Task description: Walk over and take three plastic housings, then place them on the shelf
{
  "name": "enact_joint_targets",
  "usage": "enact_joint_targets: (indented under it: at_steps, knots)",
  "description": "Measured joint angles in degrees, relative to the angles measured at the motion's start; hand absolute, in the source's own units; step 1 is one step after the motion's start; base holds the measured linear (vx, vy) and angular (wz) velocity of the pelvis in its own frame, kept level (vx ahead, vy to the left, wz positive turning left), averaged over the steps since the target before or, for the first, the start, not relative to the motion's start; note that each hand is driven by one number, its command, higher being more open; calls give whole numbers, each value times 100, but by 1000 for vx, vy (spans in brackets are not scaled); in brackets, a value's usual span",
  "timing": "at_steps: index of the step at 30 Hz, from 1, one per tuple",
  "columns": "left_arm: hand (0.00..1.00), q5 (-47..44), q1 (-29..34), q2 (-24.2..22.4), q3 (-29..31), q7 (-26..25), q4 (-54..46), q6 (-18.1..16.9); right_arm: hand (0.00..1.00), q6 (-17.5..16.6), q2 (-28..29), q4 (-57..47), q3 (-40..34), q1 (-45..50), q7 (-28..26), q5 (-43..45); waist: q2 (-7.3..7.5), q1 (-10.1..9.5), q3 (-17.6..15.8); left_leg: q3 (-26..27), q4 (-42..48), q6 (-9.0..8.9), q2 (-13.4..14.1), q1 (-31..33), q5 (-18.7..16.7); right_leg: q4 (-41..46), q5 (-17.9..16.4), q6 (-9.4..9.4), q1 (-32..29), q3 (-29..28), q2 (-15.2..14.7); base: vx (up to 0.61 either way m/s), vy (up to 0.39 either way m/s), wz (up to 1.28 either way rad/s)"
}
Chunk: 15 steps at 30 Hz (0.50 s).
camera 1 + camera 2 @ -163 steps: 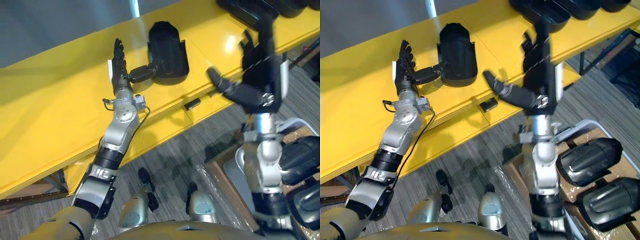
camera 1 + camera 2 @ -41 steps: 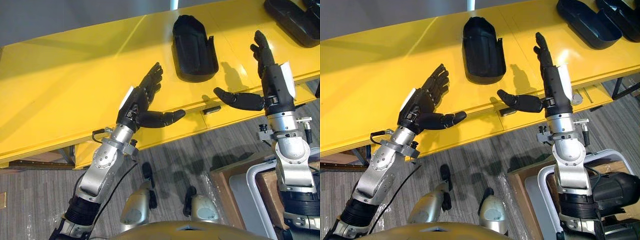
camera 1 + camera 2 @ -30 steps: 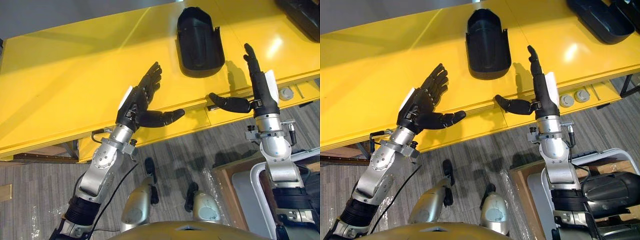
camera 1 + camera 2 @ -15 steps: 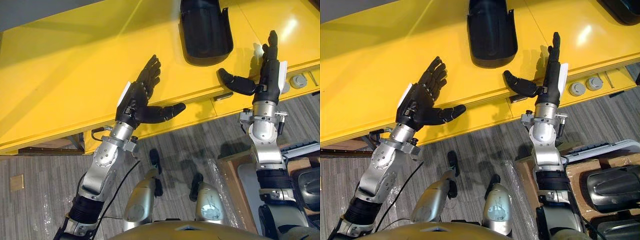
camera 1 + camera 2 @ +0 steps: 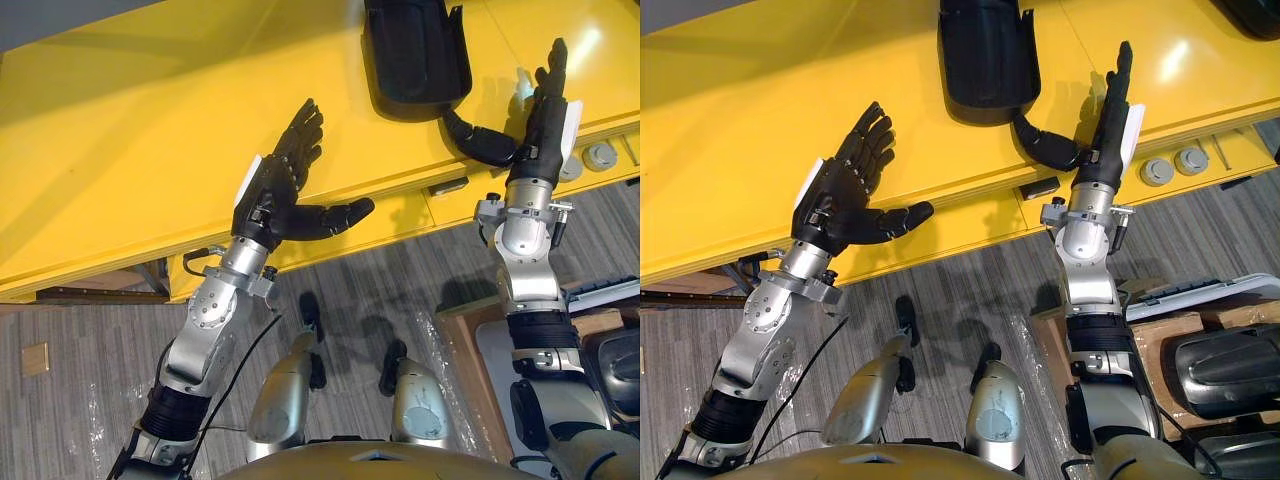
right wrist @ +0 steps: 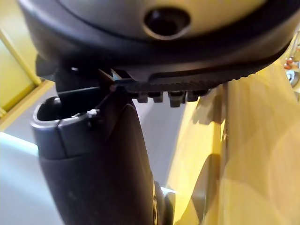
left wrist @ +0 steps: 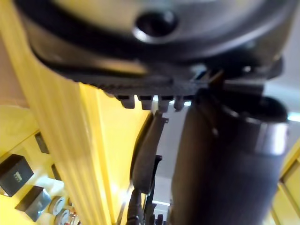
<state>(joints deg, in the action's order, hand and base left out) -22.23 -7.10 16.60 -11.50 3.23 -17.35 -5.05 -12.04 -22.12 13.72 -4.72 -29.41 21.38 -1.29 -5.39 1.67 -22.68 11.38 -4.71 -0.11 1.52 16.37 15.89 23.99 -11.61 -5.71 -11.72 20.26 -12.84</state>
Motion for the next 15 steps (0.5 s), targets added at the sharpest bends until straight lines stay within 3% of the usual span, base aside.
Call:
enact_joint_targets:
  at_steps: [15]
  knots:
    - [100, -14, -57, -3, 45, 63, 0, 0, 100, 196, -27, 192, 86, -487, 396, 183, -79, -11, -58, -57, 0, -3, 6, 13, 43, 94, -19, 0, -30, 29, -2, 1, -36, 1]
